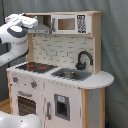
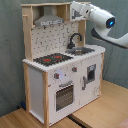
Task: Play with the kitchen
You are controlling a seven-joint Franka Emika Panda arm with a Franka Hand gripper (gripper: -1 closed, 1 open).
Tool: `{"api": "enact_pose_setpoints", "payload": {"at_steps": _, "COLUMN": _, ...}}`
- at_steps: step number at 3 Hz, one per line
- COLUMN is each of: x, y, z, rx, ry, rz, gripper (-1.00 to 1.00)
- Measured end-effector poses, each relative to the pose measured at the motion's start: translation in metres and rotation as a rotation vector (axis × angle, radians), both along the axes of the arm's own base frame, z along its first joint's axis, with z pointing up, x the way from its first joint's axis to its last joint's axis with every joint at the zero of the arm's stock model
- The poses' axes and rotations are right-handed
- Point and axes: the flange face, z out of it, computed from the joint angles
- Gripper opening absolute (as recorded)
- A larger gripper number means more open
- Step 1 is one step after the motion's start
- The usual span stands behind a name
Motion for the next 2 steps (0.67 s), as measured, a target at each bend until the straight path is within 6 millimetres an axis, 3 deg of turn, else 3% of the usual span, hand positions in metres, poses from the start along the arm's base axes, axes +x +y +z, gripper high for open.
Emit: {"api": "enact_pose_setpoints", "payload": {"at_steps": 2, "x": 0.0096, "y": 0.0136, "z": -0.0152, "rx": 0.103, "ry": -0.056, "rz": -0.009, "gripper": 1.0}}
